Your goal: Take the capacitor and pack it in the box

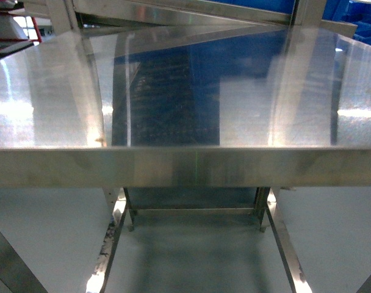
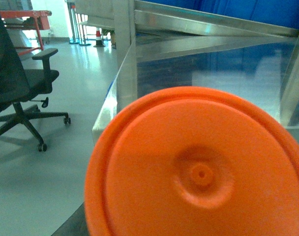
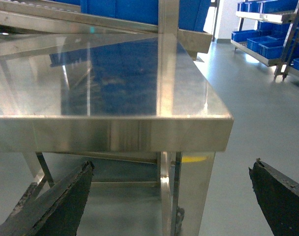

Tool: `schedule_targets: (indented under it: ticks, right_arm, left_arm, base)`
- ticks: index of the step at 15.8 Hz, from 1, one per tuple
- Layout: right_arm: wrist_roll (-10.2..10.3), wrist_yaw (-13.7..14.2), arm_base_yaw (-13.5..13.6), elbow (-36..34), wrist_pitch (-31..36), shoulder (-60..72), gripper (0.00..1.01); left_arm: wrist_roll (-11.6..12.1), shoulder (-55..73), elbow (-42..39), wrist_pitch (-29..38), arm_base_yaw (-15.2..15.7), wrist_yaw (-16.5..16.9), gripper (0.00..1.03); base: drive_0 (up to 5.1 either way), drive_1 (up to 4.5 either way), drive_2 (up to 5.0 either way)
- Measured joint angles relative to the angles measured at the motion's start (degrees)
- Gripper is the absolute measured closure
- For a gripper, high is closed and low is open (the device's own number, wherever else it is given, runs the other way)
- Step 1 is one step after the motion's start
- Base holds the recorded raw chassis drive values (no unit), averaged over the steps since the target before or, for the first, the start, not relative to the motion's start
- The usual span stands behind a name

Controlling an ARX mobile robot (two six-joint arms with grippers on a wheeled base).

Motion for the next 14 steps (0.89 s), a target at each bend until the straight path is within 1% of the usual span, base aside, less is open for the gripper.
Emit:
schedule_targets:
  ticks: [14]
  right_arm:
    - [0.00,-0.02,0.00,0.00,0.04,0.00,0.03]
  left_arm:
    - [-0.02,0.00,0.00,-0.09,0.00,-0.09,0.59]
  base:
    - [0.0,0.00,0.0]
